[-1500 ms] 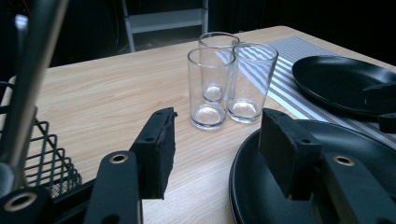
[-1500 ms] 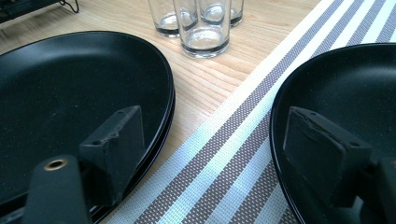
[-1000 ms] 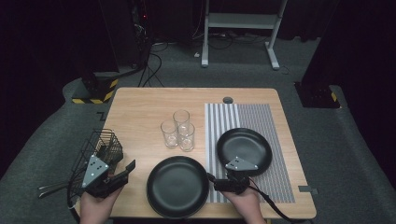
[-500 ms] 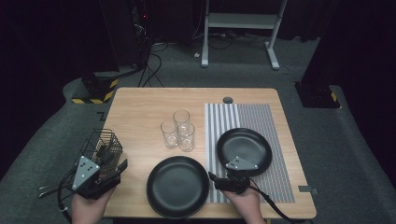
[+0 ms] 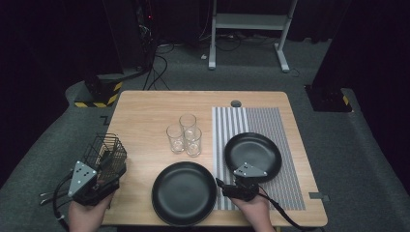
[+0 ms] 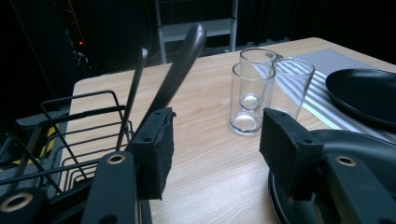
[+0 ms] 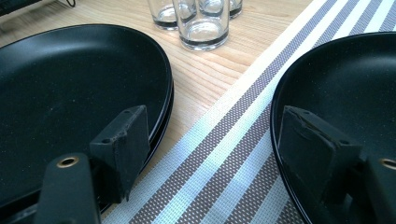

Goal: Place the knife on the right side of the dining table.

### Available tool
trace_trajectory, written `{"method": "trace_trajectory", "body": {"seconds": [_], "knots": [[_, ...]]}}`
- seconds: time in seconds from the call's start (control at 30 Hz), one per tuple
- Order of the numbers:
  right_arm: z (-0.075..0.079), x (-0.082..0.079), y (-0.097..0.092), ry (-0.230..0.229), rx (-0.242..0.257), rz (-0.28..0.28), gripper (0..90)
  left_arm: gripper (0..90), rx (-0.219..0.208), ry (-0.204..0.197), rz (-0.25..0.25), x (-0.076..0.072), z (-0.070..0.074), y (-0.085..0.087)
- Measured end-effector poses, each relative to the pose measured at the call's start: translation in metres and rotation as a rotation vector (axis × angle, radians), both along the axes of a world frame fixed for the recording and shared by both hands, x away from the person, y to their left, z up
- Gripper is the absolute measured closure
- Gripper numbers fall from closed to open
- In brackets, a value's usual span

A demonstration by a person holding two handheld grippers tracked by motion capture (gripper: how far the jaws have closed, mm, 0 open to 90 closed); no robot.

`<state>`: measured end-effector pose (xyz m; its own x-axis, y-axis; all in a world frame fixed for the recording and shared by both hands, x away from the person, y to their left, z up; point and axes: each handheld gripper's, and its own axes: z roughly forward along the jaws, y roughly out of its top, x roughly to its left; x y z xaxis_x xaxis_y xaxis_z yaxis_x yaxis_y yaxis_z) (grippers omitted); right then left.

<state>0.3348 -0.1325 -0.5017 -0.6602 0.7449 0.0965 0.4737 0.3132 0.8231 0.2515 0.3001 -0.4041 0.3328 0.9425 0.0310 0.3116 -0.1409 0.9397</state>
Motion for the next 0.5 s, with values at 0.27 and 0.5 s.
{"method": "trace_trajectory", "body": {"seconds": [0.27, 0.5], "knots": [[0.0005, 0.0004, -0.0020, 0.012, 0.023, 0.002, 25.3, 44.2, 0.001, -0.005, 0.003, 0.0014, 0.0029, 0.0021], [0.0004, 0.0009, -0.0028, 0.014, 0.027, 0.002, 25.7, 44.2, 0.000, -0.012, 0.004, 0.0033, 0.0080, 0.0031]]}}
